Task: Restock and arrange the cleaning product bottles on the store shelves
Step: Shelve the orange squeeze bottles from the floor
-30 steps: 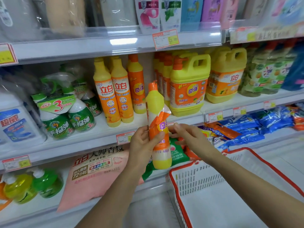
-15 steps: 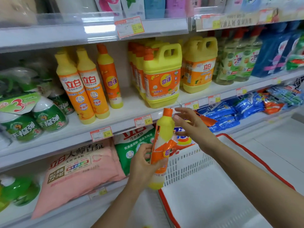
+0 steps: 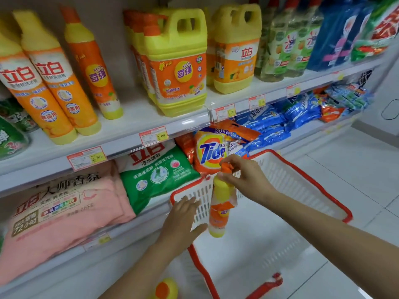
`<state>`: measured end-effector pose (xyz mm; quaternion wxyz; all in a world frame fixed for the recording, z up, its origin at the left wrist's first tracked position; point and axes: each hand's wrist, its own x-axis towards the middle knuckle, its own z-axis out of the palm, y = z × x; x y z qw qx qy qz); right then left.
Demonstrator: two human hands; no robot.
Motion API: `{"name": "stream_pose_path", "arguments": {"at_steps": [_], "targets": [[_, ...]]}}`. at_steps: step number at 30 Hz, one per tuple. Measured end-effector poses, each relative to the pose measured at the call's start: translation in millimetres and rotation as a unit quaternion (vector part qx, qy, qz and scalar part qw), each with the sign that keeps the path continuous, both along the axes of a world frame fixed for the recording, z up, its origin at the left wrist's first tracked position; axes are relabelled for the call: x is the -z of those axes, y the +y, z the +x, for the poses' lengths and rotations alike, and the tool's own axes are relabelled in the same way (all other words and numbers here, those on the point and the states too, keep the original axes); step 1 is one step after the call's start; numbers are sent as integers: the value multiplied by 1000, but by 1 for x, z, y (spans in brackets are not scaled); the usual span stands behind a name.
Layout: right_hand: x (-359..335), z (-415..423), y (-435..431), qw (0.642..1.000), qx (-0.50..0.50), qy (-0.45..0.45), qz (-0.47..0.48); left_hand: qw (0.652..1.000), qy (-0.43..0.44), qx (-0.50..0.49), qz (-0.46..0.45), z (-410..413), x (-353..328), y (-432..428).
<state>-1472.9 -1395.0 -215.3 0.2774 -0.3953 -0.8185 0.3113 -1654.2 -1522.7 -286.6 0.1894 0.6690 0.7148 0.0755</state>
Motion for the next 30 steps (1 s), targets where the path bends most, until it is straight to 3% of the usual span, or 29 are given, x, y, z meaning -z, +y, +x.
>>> {"name": "stream_pose_path", "arguments": {"at_steps": [2, 7, 10, 18, 22, 26, 28, 30], "targets": [[19, -5, -1, 999, -10, -42, 0, 998, 51, 20, -29, -3, 17, -7], [69, -21, -5, 995, -54, -81, -16, 996, 84, 26, 11, -11, 43, -20], [93, -32, -9, 992, -63, -97, -39, 995, 94, 2, -15, -15, 45, -20], [122, -49, -13, 984, -85, -140, -62, 997, 50, -25, -54, -21, 41, -20], [118, -61, -7, 971, -100, -209, -64, 999, 19, -17, -42, -28, 29, -18], [100, -65, -5, 953, -136, -258, -79, 995, -22, -44, 91, -52, -13, -15], [75, -71, -3, 970, -123, -204, -48, 973, 22, -64, 219, -76, -36, -12], [39, -88, 1, 989, -113, -90, -12, 942, 75, -95, 312, -101, -62, -7]]}}
